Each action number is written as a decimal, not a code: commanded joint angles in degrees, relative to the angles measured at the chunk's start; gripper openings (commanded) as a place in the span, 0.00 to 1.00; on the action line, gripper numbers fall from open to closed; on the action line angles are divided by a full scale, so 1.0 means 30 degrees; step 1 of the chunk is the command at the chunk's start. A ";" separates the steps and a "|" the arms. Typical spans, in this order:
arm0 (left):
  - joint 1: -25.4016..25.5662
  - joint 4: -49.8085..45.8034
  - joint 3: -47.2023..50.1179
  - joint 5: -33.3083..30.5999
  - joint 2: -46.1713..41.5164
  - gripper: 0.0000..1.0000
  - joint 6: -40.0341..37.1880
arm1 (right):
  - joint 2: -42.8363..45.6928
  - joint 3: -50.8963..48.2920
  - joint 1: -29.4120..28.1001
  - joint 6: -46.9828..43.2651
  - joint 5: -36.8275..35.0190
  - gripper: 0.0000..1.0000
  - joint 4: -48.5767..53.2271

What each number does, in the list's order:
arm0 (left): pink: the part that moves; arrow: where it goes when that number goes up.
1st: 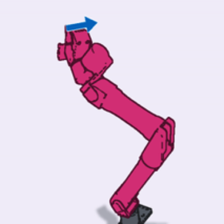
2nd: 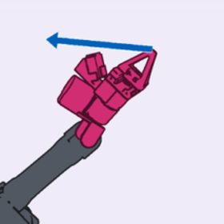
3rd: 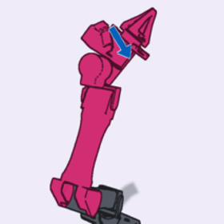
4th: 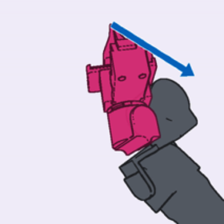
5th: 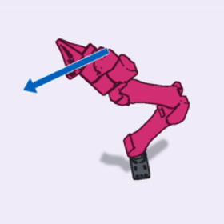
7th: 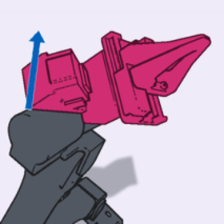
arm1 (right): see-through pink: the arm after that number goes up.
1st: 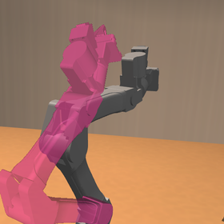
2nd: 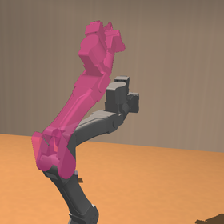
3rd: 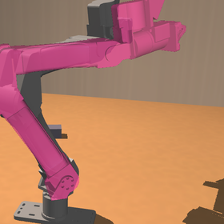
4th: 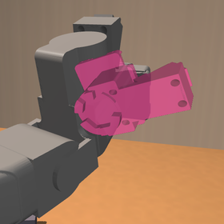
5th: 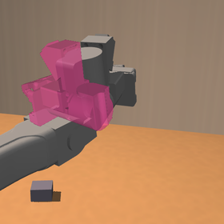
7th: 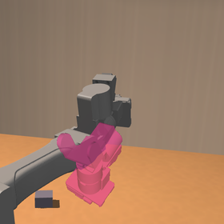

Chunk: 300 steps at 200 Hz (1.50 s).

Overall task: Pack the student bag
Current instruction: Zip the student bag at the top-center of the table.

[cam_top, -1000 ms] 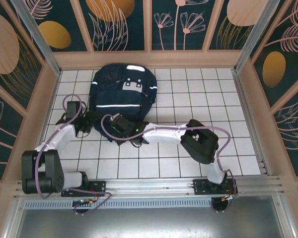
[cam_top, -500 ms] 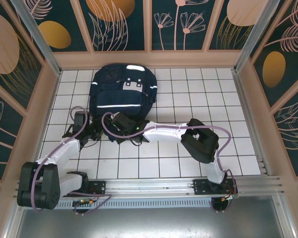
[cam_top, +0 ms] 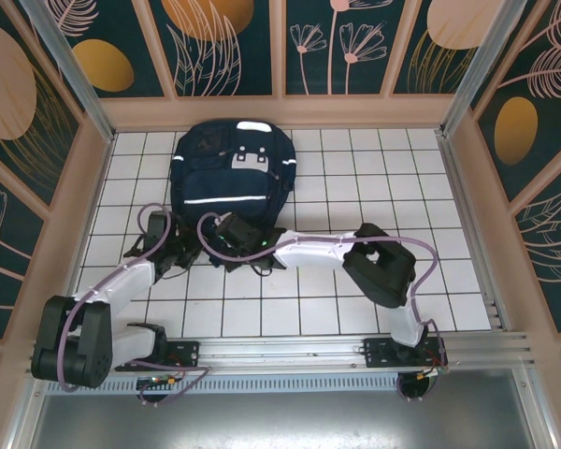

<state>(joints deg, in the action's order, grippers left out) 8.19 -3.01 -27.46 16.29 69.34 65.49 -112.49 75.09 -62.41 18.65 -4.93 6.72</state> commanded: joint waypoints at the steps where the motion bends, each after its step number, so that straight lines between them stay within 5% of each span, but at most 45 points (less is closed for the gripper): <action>1: -0.1522 -0.2087 -0.0894 -0.1304 -0.0764 0.00 -0.1767 | 0.2051 -0.1829 0.2015 -0.0505 -0.1860 0.00 0.0442; 88: -0.4482 -0.5324 -0.3796 -0.2143 0.0516 0.00 -0.6203 | 0.2250 -0.3088 0.7492 -0.2734 -0.1945 0.00 -0.0446; 112: -0.4486 -0.5502 -0.4289 -0.1504 0.0518 0.00 -0.6351 | 0.2313 -0.2675 0.6879 -0.2776 -0.1233 0.00 -0.0360; 133: -0.4472 -0.5243 -0.4087 -0.0127 0.0016 0.46 -0.5608 | 0.2145 -0.2121 0.5763 -0.2602 -0.1301 0.00 -0.0155; 153: -0.4259 -0.4945 -0.3406 0.0593 -0.1219 0.55 -0.4348 | 0.1910 -0.1648 0.4843 -0.2170 -0.1100 0.00 -0.0102; 236: 0.0592 -0.1492 -0.0788 0.0338 -0.2653 0.65 0.1125 | 0.0215 0.1321 0.1673 -0.0668 0.0509 0.00 0.0056; 289: 0.1549 0.0240 -0.0779 -0.0282 -0.1009 0.69 0.1753 | -0.0584 0.2768 0.0316 -0.0228 0.1151 0.00 0.0133; 300: 0.1685 0.0589 -0.0825 -0.0319 -0.0560 0.62 0.1816 | -0.0693 0.2887 0.0180 -0.0184 0.1080 0.00 0.0234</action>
<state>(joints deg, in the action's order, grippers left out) 11.77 -6.11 -30.28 14.85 65.32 68.14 -113.91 80.07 -59.44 16.91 -4.99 9.82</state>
